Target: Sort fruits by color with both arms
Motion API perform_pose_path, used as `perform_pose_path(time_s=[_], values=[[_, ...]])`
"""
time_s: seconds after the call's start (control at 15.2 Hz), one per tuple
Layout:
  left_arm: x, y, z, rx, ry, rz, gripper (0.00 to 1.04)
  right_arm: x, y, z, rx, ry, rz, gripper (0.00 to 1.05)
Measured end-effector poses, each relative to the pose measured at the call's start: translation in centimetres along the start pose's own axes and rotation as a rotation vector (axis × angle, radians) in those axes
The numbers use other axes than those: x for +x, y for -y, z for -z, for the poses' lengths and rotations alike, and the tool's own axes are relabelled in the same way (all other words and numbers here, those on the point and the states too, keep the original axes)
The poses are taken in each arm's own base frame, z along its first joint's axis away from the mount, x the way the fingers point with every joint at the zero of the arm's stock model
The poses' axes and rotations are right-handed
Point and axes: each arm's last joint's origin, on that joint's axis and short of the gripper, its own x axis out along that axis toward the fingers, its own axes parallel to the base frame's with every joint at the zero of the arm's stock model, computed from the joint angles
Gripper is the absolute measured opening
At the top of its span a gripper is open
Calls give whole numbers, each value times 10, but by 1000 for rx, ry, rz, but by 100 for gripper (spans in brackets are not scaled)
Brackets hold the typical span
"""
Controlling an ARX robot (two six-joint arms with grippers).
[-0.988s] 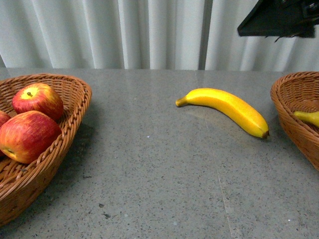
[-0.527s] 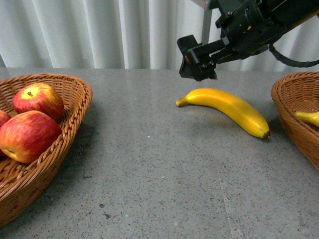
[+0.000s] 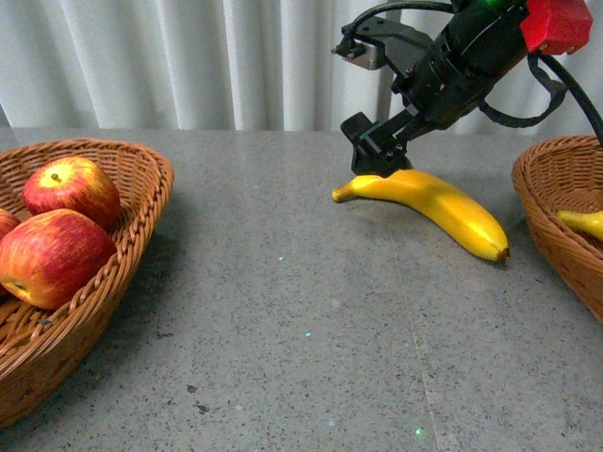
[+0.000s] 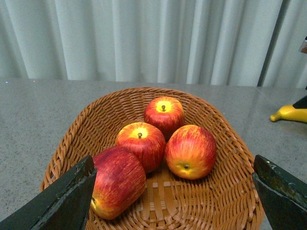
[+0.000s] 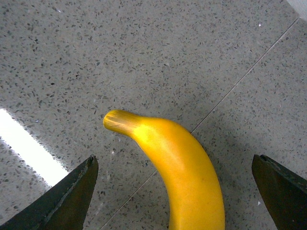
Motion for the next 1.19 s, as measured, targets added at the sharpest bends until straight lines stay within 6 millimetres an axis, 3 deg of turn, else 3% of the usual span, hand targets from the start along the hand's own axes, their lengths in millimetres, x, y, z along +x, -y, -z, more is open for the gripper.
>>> perform_pose_path(time_s=[0.13,0.26,0.59,1.05,1.19], values=[[0,0,0,0,0,0,98,11,-1,8,-38,-52,-9,98],[0,0,0,0,0,0,98,23,11,25,-57,-86,37,98],[0,0,0,0,0,0,98,24,22,43,-55,-113,75,98],[0,0,0,0,0,0,98,23,14,49,-64,-113,46,43],[0,0,0,0,0,0,98,21,9,45,-72,-103,38,37]])
